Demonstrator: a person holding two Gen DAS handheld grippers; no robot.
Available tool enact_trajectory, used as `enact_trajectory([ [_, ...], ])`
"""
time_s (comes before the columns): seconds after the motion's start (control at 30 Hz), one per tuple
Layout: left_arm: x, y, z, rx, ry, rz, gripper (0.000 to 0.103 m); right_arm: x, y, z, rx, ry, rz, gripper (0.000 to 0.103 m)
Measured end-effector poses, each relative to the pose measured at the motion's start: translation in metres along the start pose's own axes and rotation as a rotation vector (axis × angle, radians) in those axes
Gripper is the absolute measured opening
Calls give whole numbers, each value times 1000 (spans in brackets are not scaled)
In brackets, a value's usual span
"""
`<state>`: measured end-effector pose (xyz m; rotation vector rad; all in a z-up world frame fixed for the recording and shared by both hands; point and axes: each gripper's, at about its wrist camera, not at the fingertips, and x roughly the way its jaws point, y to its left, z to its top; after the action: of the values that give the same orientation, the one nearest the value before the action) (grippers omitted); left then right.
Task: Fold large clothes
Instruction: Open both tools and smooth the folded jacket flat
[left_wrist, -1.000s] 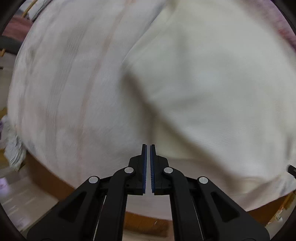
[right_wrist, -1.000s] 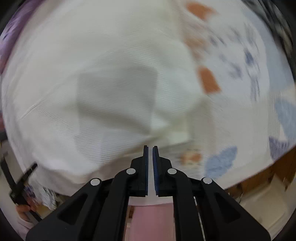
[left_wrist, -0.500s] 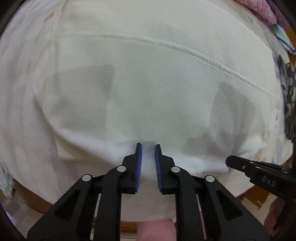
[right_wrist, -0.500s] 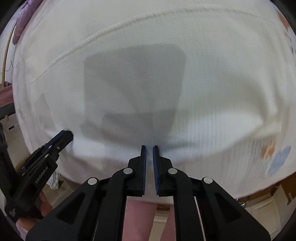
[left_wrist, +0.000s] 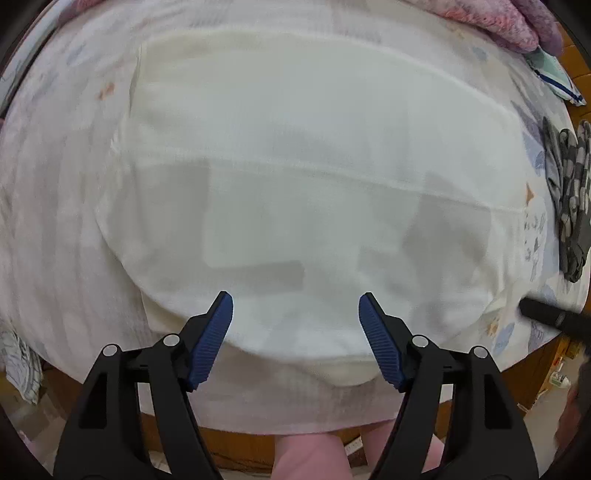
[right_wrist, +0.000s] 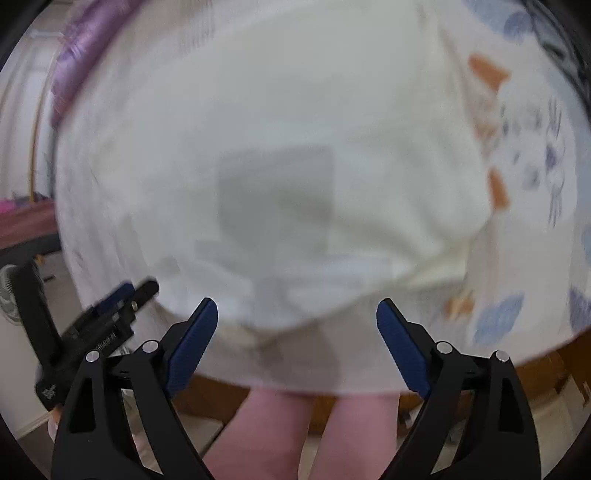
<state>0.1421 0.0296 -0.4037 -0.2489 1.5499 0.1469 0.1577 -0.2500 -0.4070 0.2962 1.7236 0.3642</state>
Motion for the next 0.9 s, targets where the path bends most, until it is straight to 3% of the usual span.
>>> enact_trajectory([
  [0.13, -20, -13, 34, 38, -44, 26, 74, -26, -15, 28, -5, -106, 32, 85],
  [0.23, -35, -29, 41, 50, -80, 32, 83, -51, -27, 59, -27, -215, 57, 85],
  [0.33, -41, -41, 51, 64, -109, 40, 85, -61, -30, 87, -90, -284, 31, 85],
  [0.53, -29, -69, 87, 99, -114, 42, 85, -55, -34, 134, -203, -304, -1, 85],
  [0.67, -26, -73, 107, 105, -154, -15, 85, -46, -58, 179, -251, -298, 21, 85],
  [0.77, -26, -74, 123, 103, -225, -87, 85, -29, -75, 199, -270, -295, 96, 85],
  [0.83, -22, -74, 132, 93, -237, -101, 85, -16, -87, 209, -275, -255, 190, 85],
  [0.9, -19, -74, 140, 69, -248, -108, 85, 5, -94, 219, -289, -224, 228, 85],
])
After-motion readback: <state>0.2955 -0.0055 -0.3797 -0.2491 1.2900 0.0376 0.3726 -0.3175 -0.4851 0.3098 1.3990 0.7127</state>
